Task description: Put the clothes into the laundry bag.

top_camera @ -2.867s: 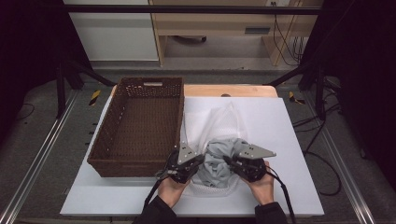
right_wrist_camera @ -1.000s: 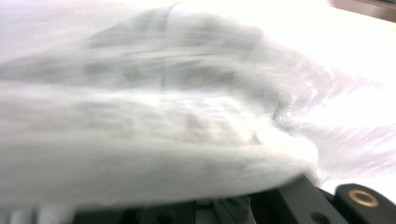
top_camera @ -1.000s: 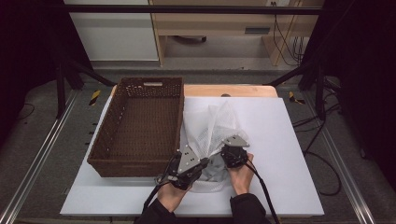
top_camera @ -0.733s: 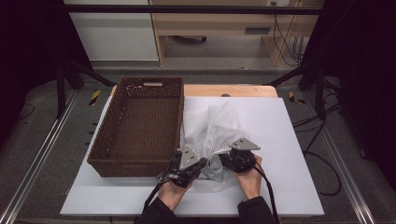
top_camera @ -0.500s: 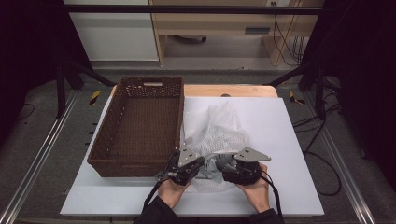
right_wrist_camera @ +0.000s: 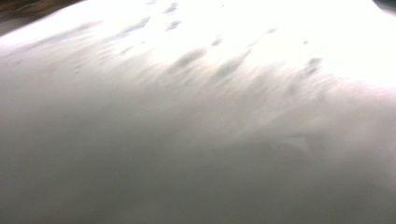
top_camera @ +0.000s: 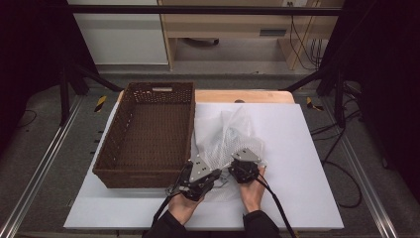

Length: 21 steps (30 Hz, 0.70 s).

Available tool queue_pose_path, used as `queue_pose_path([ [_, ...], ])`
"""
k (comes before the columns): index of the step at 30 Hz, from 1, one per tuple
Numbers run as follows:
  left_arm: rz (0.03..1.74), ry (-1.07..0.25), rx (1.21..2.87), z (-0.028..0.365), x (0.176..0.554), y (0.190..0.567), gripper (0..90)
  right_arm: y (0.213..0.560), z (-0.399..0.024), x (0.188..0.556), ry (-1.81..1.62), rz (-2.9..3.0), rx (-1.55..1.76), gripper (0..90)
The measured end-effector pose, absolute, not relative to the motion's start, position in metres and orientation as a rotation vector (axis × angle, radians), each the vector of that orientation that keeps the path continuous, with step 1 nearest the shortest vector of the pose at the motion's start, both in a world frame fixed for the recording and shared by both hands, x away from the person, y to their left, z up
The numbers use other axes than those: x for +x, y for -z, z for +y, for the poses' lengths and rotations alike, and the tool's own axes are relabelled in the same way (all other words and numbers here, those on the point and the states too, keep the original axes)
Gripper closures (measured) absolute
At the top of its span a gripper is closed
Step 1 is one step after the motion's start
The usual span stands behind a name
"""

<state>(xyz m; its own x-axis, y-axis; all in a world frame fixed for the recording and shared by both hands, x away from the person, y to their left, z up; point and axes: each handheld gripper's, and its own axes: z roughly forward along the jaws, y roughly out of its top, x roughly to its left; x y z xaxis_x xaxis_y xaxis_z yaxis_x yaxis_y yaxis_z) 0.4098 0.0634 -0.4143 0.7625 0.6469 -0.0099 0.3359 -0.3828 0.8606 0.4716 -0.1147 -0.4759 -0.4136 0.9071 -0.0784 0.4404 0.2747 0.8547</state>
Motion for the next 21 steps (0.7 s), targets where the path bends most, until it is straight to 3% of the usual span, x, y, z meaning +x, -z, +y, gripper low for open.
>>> queue_pose_path([
  [3, 0.737, -0.422, 2.017, 0.061, 0.411, 0.418, 88.8, 0.475, -0.121, 0.48, -1.115, 1.92, 1.301, 74.1],
  [5, 0.75, -0.419, 2.018, 0.061, 0.413, 0.42, 88.7, 0.471, -0.123, 0.477, -1.128, 1.942, 1.275, 67.8],
  [10, 0.783, -0.43, 2.009, 0.065, 0.419, 0.424, 88.6, 0.451, -0.137, 0.453, -1.206, 2.075, 1.153, 38.5],
  [12, 0.789, -0.43, 2.003, 0.067, 0.42, 0.423, 88.5, 0.448, -0.139, 0.446, -1.22, 2.143, 1.138, 33.7],
  [15, 0.796, -0.426, 1.994, 0.069, 0.421, 0.423, 88.6, 0.456, -0.136, 0.44, -1.196, 2.205, 1.096, 43.2],
  [19, 0.789, -0.412, 1.986, 0.068, 0.421, 0.422, 88.6, 0.47, -0.124, 0.45, -1.123, 2.213, 1.125, 73.4],
  [21, 0.775, -0.385, 1.981, 0.067, 0.42, 0.421, 88.6, 0.471, -0.119, 0.459, -1.119, 2.202, 1.157, 81.5],
])
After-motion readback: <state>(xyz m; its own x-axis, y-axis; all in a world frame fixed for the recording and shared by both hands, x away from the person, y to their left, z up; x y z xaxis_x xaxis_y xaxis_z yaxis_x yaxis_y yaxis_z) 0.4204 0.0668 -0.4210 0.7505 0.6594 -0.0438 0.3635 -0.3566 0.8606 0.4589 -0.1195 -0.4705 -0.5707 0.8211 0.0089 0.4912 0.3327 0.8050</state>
